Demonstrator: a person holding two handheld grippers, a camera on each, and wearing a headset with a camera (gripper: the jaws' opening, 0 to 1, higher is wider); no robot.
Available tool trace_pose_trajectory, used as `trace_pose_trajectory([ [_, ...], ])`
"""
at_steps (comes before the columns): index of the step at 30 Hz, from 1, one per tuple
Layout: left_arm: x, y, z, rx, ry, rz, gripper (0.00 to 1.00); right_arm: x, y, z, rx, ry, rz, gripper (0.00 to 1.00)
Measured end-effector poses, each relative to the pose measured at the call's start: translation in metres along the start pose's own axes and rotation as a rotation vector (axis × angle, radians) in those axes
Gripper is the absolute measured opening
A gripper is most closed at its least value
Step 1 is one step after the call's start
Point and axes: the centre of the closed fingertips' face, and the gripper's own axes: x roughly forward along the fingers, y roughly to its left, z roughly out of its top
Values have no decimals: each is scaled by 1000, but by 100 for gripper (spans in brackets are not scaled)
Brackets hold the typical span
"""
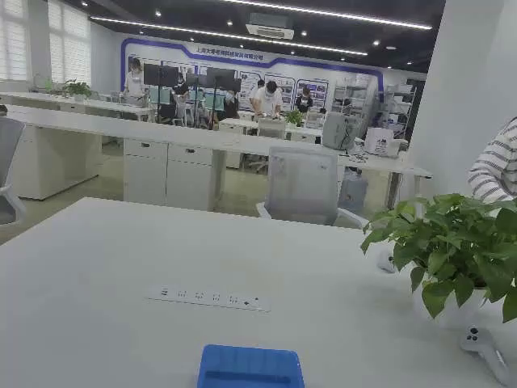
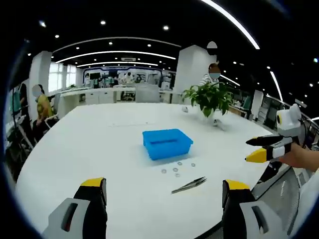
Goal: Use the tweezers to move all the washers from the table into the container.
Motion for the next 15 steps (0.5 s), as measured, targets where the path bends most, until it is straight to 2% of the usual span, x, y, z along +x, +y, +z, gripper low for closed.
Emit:
trace_pose_trajectory([
  [5,-1,1,1,-8,-5,5,99,-1,1,0,0,0,2,98],
  [15,-3,3,0,-9,-3,12,99,-3,-6,3,44,-19,2,98],
])
